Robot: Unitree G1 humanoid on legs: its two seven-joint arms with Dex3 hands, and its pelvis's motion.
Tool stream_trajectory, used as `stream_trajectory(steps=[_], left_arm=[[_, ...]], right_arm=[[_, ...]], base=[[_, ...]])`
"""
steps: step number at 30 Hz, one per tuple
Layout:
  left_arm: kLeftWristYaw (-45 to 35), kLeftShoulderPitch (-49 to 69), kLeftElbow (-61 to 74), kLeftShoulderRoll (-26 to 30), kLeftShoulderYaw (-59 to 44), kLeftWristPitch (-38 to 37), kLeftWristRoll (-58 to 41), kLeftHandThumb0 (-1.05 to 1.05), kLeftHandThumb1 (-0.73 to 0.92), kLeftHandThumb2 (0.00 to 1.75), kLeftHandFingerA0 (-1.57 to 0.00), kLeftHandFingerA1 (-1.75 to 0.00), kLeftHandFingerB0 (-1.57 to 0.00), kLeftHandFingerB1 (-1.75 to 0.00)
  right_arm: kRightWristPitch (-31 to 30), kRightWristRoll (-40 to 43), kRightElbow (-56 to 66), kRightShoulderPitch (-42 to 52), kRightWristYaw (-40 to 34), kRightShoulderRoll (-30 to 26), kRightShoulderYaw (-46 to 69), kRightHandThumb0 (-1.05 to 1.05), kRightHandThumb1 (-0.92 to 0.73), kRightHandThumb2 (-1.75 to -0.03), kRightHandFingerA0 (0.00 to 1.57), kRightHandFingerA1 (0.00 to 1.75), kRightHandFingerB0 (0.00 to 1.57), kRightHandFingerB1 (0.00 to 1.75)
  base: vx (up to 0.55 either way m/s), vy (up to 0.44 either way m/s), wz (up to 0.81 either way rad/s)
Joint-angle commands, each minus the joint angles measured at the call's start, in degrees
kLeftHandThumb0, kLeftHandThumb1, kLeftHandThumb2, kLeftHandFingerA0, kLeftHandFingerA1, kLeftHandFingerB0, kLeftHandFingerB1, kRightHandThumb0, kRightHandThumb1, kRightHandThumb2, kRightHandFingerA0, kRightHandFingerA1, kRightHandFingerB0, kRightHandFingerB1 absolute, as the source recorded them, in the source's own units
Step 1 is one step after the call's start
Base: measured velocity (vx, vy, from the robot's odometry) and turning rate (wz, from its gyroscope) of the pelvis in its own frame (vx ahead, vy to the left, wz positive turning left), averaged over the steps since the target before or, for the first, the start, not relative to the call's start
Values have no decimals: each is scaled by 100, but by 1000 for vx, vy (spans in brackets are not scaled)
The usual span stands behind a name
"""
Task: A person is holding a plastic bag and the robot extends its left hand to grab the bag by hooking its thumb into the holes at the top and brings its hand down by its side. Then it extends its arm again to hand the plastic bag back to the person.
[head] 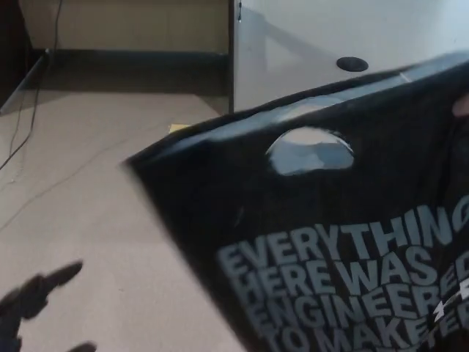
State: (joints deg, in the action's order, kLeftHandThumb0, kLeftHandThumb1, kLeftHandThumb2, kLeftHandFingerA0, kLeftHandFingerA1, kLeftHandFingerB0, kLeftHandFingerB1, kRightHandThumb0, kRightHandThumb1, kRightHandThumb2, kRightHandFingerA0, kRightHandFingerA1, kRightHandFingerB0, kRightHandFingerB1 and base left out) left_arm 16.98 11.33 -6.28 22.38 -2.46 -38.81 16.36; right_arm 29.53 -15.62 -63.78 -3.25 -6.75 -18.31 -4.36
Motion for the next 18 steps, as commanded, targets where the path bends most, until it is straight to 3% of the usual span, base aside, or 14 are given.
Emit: stream_trajectory(steps=[1, 2, 4, 5, 8, 9, 11, 12, 13, 14, 15, 16, 17, 18], left_arm=[[-581, -346, 3476, 93, -461, 883, -565, -43, 52, 57, -29, -34, -28, -30], [-609, -657, 3665, 80, -438, 1000, -452, -45, 51, 57, -28, -32, -26, -30], [-655, -877, 3886, 64, -398, 1127, -412, -45, 52, 57, -27, -32, -24, -29], [-665, -1025, 3969, 48, -370, 1149, -410, -51, 43, 69, -22, -40, -18, -37], [-748, -1303, 4273, 20, -309, 1399, -428, -53, 43, 69, -18, -39, -13, -36], [-749, -1481, 4340, -10, -284, 1470, -403, -54, 42, 68, -16, -39, -10, -35], [-750, -1878, 4484, -94, -279, 1670, -206, -57, 42, 70, -16, -40, -9, -36], [-759, -2021, 4560, -125, -287, 1796, -131, -54, 54, 59, -33, -35, -12, -26], [-799, -2121, 4703, -180, -264, 2010, -147, -56, 54, 57, -54, -45, -11, -26], [-829, -2151, 4804, -212, -240, 2136, -204, -62, 45, 76, -58, -56, -7, -31], [-850, -2245, 4889, -240, -207, 2207, -309, -61, 45, 75, -42, -49, -7, -27], [-851, -2344, 4900, -251, -194, 2197, -364, -61, 45, 75, -42, -49, -7, -27], [-878, -2467, 4912, -233, -214, 2206, -408, -60, 44, 78, -29, -47, -5, -26], [-946, -2508, 4988, -221, -234, 2320, -454, -55, 56, 59, -33, -36, -10, -18]], right_arm=[[141, 35, -137, 117, -17, -143, 29, -25, -67, -60, 64, 47, 45, 39], [149, 41, -137, 123, -8, -143, 32, -33, -58, -73, 59, 54, 42, 46], [175, 47, -139, 172, 10, -143, 31, -25, -68, -60, 64, 48, 45, 39], [163, 58, -129, 197, 30, -137, 34, -32, -59, -73, 59, 54, 41, 46], [156, 17, -125, 266, 4, -143, 1, -33, -59, -73, 58, 54, 42, 46], [148, -34, -110, 274, -57, -160, -29, -26, -67, -60, 66, 48, 47, 39], [90, -94, -81, 274, -143, -176, -62, -26, -67, -60, 66, 47, 47, 39], [24, -111, -74, 259, -138, -174, -80, -34, -59, -74, 59, 54, 42, 46], [11, -118, -68, 256, -135, -176, -91, -33, -60, -73, 59, 53, 41, 45], [30, -117, -60, 268, -133, -183, -94, -33, -60, -73, 59, 53, 41, 46], [35, -119, -45, 286, -123, -194, -102, -33, -59, -73, 58, 53, 41, 46], [15, -122, -37, 289, -114, -197, -109, -33, -59, -73, 58, 53, 41, 46], [42, -85, -33, 307, -85, -198, -88, -32, -59, -72, 58, 53, 42, 46], [37, -58, -37, 313, -68, -187, -75, -33, -59, -72, 59, 53, 42, 45]], base=[[0, 0, 0], [0, 0, 0], [0, 0, 0], [0, 0, 0], [0, 0, 0], [0, 0, 0], [0, 0, 0], [0, 0, 0], [0, 0, 0], [0, 0, 0], [0, 0, 0], [0, 0, 0], [0, 0, 0], [0, 0, 0]])
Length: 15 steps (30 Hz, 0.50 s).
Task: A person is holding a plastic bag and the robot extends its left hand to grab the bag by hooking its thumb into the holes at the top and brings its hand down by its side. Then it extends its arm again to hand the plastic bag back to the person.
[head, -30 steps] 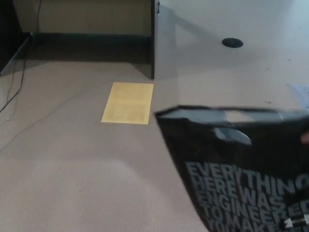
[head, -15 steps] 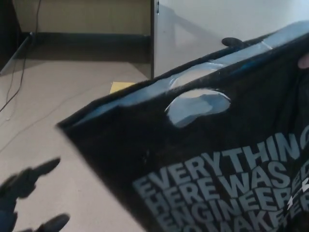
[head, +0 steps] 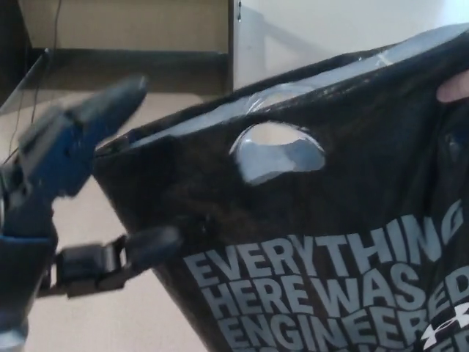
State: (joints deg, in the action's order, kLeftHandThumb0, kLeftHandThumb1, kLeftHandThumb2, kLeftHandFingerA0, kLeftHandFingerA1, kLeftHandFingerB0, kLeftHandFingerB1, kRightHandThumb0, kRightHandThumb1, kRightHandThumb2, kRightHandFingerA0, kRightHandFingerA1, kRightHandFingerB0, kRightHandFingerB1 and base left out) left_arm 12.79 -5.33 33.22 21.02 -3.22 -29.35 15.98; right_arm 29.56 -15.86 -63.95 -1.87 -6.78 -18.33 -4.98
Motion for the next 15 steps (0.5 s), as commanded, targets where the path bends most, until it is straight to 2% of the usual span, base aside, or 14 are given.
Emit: stream_trajectory(steps=[1, 2, 3, 4, 5, 6, 7, 8, 9, 11, 12, 15], left_arm=[[-550, -852, 1064, -86, -164, 1413, -428, -55, 56, 59, -33, -36, -10, -18], [-622, -909, 1176, -104, -152, 1579, -536, -55, 55, 59, -36, -37, -9, -19], [-647, -965, 1231, -129, -140, 1693, -574, -61, 45, 79, -42, -53, -5, -22], [-677, -1023, 1301, -147, -122, 1808, -617, -64, 45, 78, -36, -49, -6, -21], [-714, -1063, 1349, -163, -112, 1890, -628, -62, 45, 77, -40, -50, -6, -22], [-740, -1090, 1376, -172, -104, 1940, -624, -62, 45, 77, -40, -50, -6, -22], [-759, -1181, 1351, -197, -59, 1943, -571, -56, 53, 58, -33, -34, -8, -19], [-840, -1390, 1334, -236, 101, 2043, -577, -61, 44, 75, -35, -47, -8, -23], [-888, -1515, 1324, -273, 202, 2126, -522, -56, 53, 58, -31, -33, -10, -20], [-952, -1605, 1349, -348, 316, 2257, -333, -56, 53, 58, -27, -32, -10, -20], [-994, -1626, 1346, -355, 343, 2288, -272, -33, 32, 89, 0, -47, 0, -50], [-1154, -1722, 1231, -345, 461, 2346, -54, -32, 32, 89, 0, -48, 0, -49]], right_arm=[[31, -27, -21, 176, -60, -183, -9, -33, -59, -72, 59, 53, 42, 45], [58, -15, -32, 209, -46, -186, -7, -33, -59, -73, 59, 54, 42, 46], [60, -10, -48, 208, -45, -183, -5, -33, -59, -73, 59, 53, 42, 46], [58, -14, -58, 214, -40, -193, -9, -25, -68, -60, 63, 46, 46, 39], [61, -24, -54, 226, -47, -196, -19, -33, -59, -73, 58, 53, 43, 46], [65, -35, -49, 236, -58, -194, -28, -33, -59, -73, 58, 53, 43, 46], [72, -46, -45, 240, -79, -189, -37, -25, -68, -60, 63, 46, 47, 39], [60, -55, -45, 246, -113, -176, -44, -33, -59, -73, 59, 53, 43, 46], [47, -52, -45, 248, -120, -169, -45, -34, -59, -73, 59, 53, 43, 47], [52, -47, -32, 316, -130, -169, -49, -34, -59, -74, 59, 54, 43, 47], [79, -43, -37, 338, -138, -166, -50, -33, -59, -73, 60, 55, 43, 47], [99, 9, -53, 373, -128, -135, -19, -35, -58, -75, 62, 57, 44, 48]], base=[[0, 0, 0], [0, 0, 0], [0, 0, 0], [0, 0, 0], [0, 0, 0], [0, 0, 0], [0, 0, 0], [0, 0, 0], [0, 0, 0], [0, 0, 0], [0, 0, 0], [0, 0, 0]])
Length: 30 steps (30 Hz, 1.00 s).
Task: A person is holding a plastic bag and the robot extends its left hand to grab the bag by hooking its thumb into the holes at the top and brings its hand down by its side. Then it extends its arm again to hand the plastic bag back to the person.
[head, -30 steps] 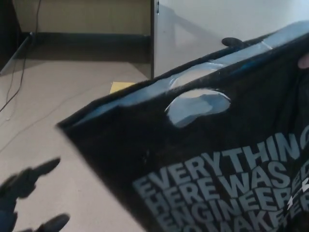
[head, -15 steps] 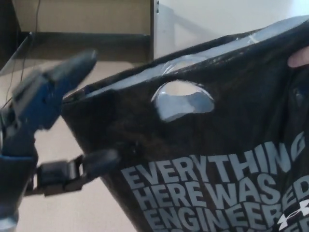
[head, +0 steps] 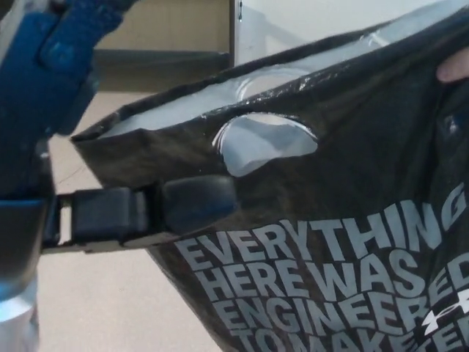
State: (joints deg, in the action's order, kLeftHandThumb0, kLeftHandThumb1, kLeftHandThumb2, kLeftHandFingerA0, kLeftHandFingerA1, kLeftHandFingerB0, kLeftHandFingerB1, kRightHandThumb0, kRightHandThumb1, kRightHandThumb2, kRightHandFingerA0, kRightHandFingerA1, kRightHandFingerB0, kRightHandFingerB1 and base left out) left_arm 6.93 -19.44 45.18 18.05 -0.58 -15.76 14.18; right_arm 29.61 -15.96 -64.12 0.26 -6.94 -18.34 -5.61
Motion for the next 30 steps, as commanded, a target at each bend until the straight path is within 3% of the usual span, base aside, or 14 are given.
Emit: stream_trajectory(steps=[1, 3, 4, 5, 11, 12, 13, 14, 19, 21, 22, 24, 29, 30], left_arm=[[-604, -436, -146, -127, 375, 1072, 290, -57, 36, 73, -2, -39, -6, -33], [-654, -491, -182, -166, 444, 1176, 412, -61, 41, 70, -6, -33, -9, -27], [-722, -534, -245, -156, 497, 1254, 478, -60, 40, 71, -6, -30, -9, -26], [-762, -540, -277, -171, 550, 1335, 548, -59, 39, 70, -6, -34, -10, -27], [-903, -596, -487, -221, 740, 1645, 1148, -60, 37, 71, -1, -39, -9, -32], [-889, -621, -554, -214, 752, 1644, 1263, -59, 37, 71, -3, -41, -8, -30], [-888, -680, -651, -205, 751, 1644, 1325, -55, 50, 59, -11, -34, -12, -22], [-848, -772, -856, -220, 743, 1606, 1309, -56, 38, 67, -6, -38, -9, -28], [-811, -1025, -1286, -286, 694, 1591, 1324, -53, 48, 62, -9, -34, -11, -26], [-794, -1098, -1389, -292, 681, 1605, 1383, -56, 33, 67, -3, -38, -5, -34], [-779, -1165, -1469, -280, 659, 1599, 1414, -29, 33, 88, -2, -50, 0, -48], [-745, -1269, -1639, -282, 630, 1569, 1437, -29, 34, 88, -1, -50, 0, -47], [-718, -1440, -1970, -286, 612, 1498, 1481, -29, 34, 88, -1, -50, 0, -48], [-727, -1452, -2016, -294, 620, 1484, 1467, -29, 33, 88, -2, -50, 0, -48]], right_arm=[[94, 19, -7, 167, -98, -137, 40, -34, -58, -75, 62, 57, 44, 48], [109, 27, -2, 175, -97, -141, 48, -34, -58, -75, 62, 56, 44, 48], [110, 24, 9, 186, -90, -145, 45, -25, -68, -60, 66, 47, 48, 40], [121, 10, 2, 190, -103, -155, 37, -34, -59, -74, 60, 55, 44, 47], [172, 42, 32, 235, -61, -178, 55, -33, -59, -73, 58, 54, 44, 47], [179, 44, 35, 239, -51, -180, 54, -25, -69, -60, 62, 46, 47, 40], [174, 43, 35, 223, -47, -175, 52, -24, -69, -60, 62, 46, 47, 39], [159, 22, 16, 204, -66, -177, 38, -33, -59, -74, 58, 53, 44, 47], [175, 17, 4, 194, -85, -177, 34, -34, -58, -75, 60, 56, 45, 48], [151, 37, 4, 193, -72, -166, 47, -34, -58, -75, 61, 56, 45, 48], [163, 19, 9, 183, -94, -169, 36, -34, -58, -75, 61, 56, 45, 48], [168, -29, 24, 162, -126, -192, 4, -34, -58, -75, 62, 56, 45, 48], [111, 23, 28, 129, -50, -174, 26, -34, -60, -74, 59, 55, 44, 47], [120, 30, 41, 143, -48, -182, 33, -25, -68, -60, 65, 48, 48, 39]], base=[[0, 0, 0], [0, 0, 0], [0, 0, 0], [0, 0, 0], [0, 0, 0], [0, 0, 0], [0, 0, 0], [0, 0, 0], [0, 0, 0], [0, 0, 0], [0, 0, 0], [0, 0, 0], [0, 0, 0], [0, 0, 0]])
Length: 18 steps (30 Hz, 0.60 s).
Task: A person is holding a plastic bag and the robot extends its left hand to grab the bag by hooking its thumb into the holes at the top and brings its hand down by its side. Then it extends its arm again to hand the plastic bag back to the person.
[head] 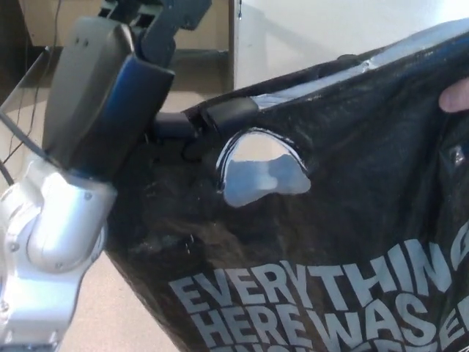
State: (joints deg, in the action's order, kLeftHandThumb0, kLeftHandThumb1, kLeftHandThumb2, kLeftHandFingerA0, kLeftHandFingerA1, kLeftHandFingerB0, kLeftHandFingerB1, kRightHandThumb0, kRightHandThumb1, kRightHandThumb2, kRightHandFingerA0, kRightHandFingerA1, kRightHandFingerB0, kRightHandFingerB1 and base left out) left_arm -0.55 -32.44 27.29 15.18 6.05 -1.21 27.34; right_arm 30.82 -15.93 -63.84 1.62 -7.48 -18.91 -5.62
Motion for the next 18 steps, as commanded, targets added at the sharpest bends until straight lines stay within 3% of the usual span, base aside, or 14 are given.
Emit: stream_trajectory(steps=[1, 2, 5, 10, 11, 16, 17, 18], left_arm=[[0, -150, -266, 2, -32, 28, 162, -29, 33, 87, -2, -50, 0, -48], [-18, -138, -282, 4, -25, 39, 184, -29, 32, 87, -1, -50, 0, -48], [20, -36, -315, -38, 36, 36, 289, -29, 33, 87, -1, -49, 0, -48], [-81, 196, -291, -11, 161, 26, 392, -30, 34, 89, -1, -49, 0, -48], [-107, 242, -269, 2, 180, 17, 393, -30, 35, 89, -1, -49, 0, -48], [-114, 415, -164, 9, 216, 4, 469, -31, 34, 89, -1, -49, 0, -48], [-128, 423, -155, 9, 211, 1, 449, -31, 35, 90, -1, -49, 0, -48], [-166, 461, -115, 25, 190, -1, 410, -31, 37, 91, -1, -49, 0, -48]], right_arm=[[-5, 35, 19, 13, -3, -119, 41, -25, -68, -60, 65, 48, 49, 39], [16, 25, 18, 13, -23, -118, 37, -33, -58, -74, 61, 57, 45, 49], [30, 29, 28, 5, -12, -112, 35, -34, -58, -75, 62, 58, 45, 49], [4, -37, 44, -18, -79, -129, -6, -33, -58, -75, 61, 56, 46, 49], [-15, -33, 58, -17, -58, -133, -8, -25, -68, -60, 64, 47, 49, 40], [-74, 1, 87, -37, -17, -121, 13, -25, -68, -60, 63, 47, 49, 40], [-84, -19, 82, -40, -40, -128, 3, -34, -59, -75, 60, 55, 46, 48], [-100, -23, 98, -35, -32, -135, -1, -25, -68, -60, 65, 47, 49, 40]], base=[[0, 0, 0], [0, 0, 0], [0, 0, 0], [0, 0, 0], [0, 0, 0], [0, 0, 0], [0, 0, 0], [0, 0, 0]])
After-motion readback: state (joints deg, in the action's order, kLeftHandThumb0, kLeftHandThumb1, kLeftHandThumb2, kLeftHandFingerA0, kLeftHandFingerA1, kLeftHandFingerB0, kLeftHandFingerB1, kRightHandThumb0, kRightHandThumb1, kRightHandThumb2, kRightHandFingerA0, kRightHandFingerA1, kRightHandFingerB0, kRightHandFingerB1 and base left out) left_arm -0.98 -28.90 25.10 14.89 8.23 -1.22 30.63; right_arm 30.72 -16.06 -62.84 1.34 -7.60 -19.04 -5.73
